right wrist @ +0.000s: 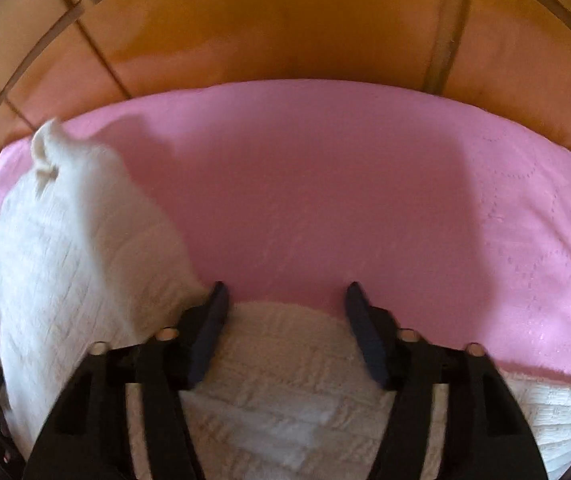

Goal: Fold small clothes

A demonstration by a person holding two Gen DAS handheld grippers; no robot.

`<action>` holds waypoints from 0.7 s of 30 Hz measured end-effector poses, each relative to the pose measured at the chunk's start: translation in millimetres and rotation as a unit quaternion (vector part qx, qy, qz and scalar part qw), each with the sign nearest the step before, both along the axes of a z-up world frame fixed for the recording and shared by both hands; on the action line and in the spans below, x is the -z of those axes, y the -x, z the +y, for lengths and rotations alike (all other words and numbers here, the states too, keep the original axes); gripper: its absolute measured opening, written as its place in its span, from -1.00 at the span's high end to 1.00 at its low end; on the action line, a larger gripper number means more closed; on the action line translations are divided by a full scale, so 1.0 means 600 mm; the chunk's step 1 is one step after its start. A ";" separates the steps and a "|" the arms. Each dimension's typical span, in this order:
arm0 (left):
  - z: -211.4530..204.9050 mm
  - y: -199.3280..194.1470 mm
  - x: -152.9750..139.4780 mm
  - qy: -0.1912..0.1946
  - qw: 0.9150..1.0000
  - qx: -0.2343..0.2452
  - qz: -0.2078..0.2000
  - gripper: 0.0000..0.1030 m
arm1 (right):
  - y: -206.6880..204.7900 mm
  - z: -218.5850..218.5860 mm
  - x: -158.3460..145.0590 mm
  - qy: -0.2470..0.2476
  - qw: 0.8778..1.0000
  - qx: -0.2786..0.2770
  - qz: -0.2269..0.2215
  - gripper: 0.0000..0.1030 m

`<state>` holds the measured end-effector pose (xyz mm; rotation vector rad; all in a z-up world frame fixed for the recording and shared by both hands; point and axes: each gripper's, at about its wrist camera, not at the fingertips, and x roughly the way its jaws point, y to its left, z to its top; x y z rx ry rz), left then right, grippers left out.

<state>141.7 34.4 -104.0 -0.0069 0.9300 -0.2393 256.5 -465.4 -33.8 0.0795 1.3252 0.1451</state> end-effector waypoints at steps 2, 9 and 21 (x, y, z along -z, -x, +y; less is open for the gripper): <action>-0.002 -0.003 0.003 -0.001 1.000 -0.002 -0.001 -0.93 | 0.008 0.019 -0.009 -0.003 1.000 -0.024 -0.004 0.84; -0.003 -0.003 0.001 -0.005 1.000 -0.004 -0.001 -0.93 | 0.000 0.011 -0.075 0.051 0.993 0.043 -0.100 0.95; 0.000 0.004 -0.029 -0.014 1.000 -0.013 0.008 -0.93 | 0.069 0.001 -0.070 0.058 0.984 0.130 -0.109 0.15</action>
